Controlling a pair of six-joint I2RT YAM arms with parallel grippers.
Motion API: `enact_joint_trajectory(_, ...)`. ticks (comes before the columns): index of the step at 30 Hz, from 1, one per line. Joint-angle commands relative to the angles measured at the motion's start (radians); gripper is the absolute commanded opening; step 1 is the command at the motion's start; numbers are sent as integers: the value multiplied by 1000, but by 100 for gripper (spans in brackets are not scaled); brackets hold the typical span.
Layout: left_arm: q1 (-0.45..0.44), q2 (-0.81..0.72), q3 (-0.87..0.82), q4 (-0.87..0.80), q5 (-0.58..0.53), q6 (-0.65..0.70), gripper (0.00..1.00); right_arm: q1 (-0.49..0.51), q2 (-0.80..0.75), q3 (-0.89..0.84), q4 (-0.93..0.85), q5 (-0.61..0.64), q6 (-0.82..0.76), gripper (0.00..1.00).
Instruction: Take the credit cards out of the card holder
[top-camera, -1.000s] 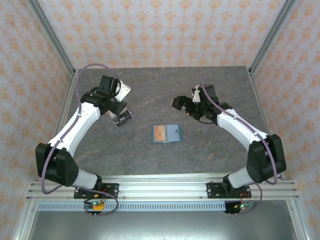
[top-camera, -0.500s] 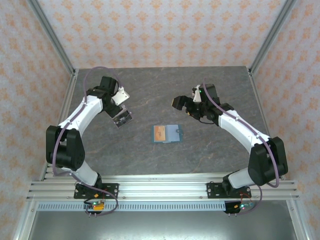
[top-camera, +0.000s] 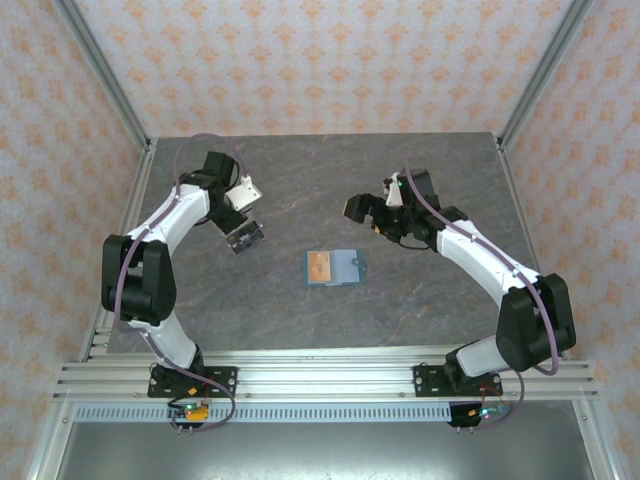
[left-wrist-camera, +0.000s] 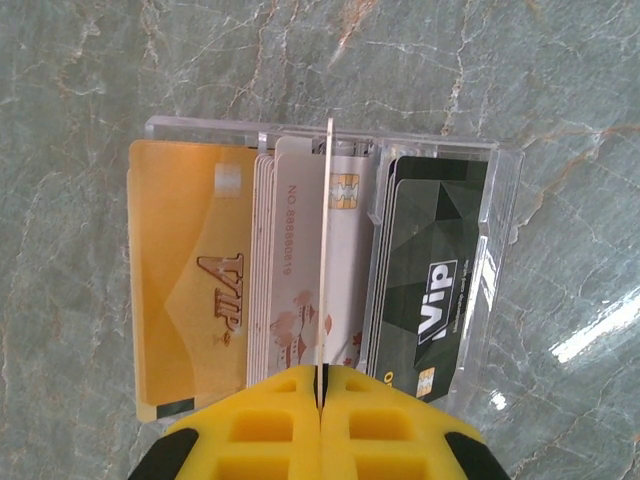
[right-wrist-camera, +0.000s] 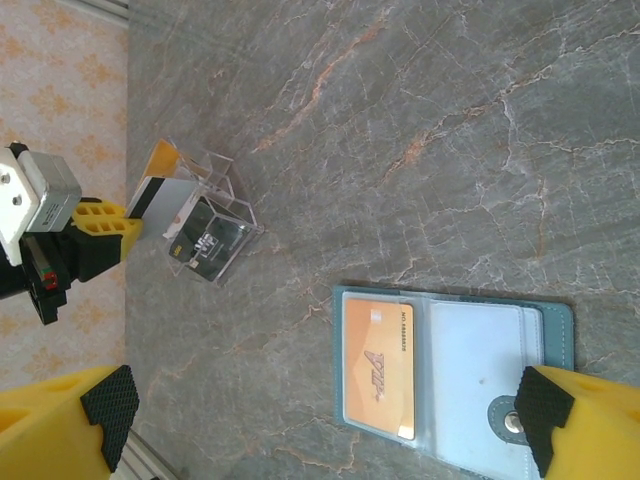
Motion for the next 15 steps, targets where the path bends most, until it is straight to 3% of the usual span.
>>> enact_joint_trajectory(1,10,23,32,-13,-8,25,0,-1,-21,21,-13,-12,-10,99)
enact_joint_trajectory(4,14,30,33,-6,-25,27,0,-1,-19,21,-9,-14,-8,99)
enact_joint_trajectory(8,16,26,36,-6,-68,24,13,0,-21,21,-8,-16,-6,99)
enact_joint_trajectory(15,17,-6,34,-3,-98,3,23,-2,-15,17,-4,-19,-3,99)
